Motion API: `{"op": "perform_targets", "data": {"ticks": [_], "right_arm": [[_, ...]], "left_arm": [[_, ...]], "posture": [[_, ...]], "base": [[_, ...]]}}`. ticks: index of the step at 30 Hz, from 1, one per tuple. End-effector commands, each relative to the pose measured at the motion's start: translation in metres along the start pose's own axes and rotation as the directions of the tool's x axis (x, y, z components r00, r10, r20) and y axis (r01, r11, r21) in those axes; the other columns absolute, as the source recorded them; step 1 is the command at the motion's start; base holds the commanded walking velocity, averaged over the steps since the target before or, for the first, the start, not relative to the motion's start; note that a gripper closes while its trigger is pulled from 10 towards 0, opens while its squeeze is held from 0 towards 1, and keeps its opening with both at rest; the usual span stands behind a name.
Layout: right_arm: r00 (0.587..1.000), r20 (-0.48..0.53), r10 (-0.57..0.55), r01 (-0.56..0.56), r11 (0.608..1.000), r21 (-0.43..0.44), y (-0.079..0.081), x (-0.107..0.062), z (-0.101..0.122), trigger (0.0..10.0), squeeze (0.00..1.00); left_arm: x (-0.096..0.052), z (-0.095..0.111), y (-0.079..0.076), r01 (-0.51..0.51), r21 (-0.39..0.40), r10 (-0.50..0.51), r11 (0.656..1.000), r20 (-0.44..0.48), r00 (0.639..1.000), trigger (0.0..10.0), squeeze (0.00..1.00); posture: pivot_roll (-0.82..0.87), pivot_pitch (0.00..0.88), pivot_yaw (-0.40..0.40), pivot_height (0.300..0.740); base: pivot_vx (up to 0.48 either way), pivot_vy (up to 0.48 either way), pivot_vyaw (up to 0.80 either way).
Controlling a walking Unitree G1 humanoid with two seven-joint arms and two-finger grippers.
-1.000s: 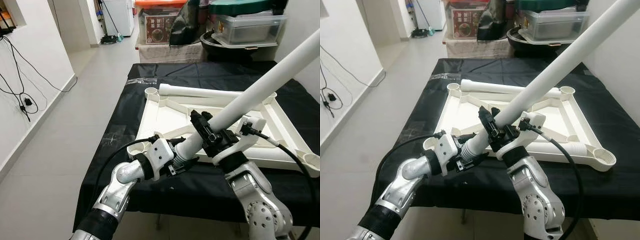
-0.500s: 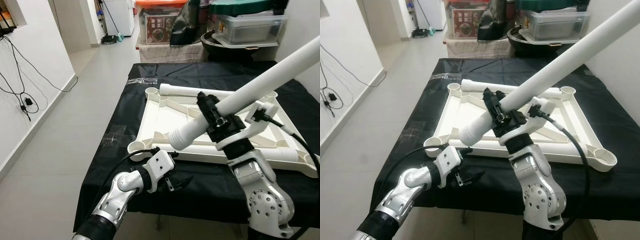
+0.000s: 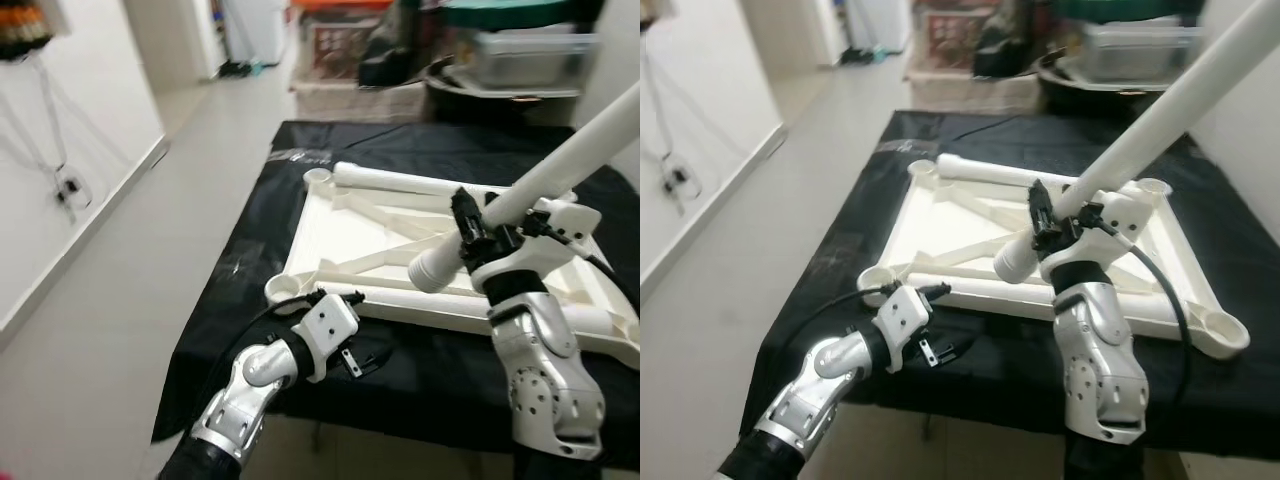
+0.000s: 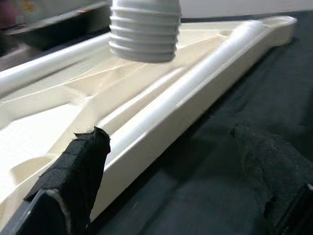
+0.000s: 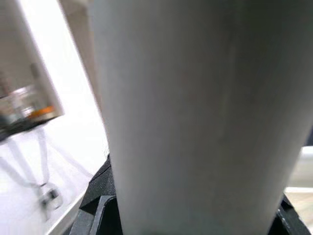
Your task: Building children table
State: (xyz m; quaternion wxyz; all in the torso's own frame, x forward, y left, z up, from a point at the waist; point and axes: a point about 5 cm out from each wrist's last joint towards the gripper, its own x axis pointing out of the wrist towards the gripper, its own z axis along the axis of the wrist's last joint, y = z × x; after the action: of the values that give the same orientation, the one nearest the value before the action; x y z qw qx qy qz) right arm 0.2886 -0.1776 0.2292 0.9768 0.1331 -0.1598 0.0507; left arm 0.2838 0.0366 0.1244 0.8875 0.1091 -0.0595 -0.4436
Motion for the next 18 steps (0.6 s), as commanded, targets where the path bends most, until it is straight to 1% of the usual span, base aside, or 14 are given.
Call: {"op": "perform_targets", "data": {"ticks": [1,5,10,15,18], "right_arm": [[1.000,0.012,-0.003,0.004,1.000,-0.021,-0.001,0.002,0.000,10.0,0.00],[1.000,0.011,0.007,-0.007,0.999,-0.040,0.000,0.004,-0.004,10.0,0.00],[1.000,0.011,0.008,-0.008,0.999,-0.046,0.000,0.004,-0.005,10.0,0.00],[1.000,0.002,0.023,-0.023,0.999,-0.049,0.004,0.008,-0.007,10.0,0.00],[1.000,-0.001,0.027,-0.027,0.998,-0.048,0.007,0.011,-0.008,10.0,0.00]], "left_arm": [[-0.001,0.003,-0.003,-0.005,-0.019,0.005,1.000,0.007,1.000,10.0,0.00],[-0.002,0.009,-0.005,-0.014,-0.032,0.015,0.999,0.027,1.000,10.0,0.00],[-0.003,0.010,-0.005,-0.018,-0.037,0.019,0.999,0.026,0.999,10.0,0.00],[-0.004,0.011,-0.006,-0.035,-0.060,0.036,0.998,0.025,0.999,10.0,0.00],[-0.006,0.013,-0.008,-0.057,-0.090,0.059,0.994,0.026,0.998,10.0,0.00]], "posture": [[0.09,0.000,-0.018,0.740],[0.10,0.000,-0.020,0.740],[0.10,0.000,-0.024,0.740],[0.10,0.000,-0.033,0.740],[0.11,0.000,-0.039,0.740]], "base": [[0.000,0.000,0.80],[0.000,0.000,0.80],[0.000,0.000,0.80],[0.000,0.000,0.80],[0.000,0.000,0.80]]}}
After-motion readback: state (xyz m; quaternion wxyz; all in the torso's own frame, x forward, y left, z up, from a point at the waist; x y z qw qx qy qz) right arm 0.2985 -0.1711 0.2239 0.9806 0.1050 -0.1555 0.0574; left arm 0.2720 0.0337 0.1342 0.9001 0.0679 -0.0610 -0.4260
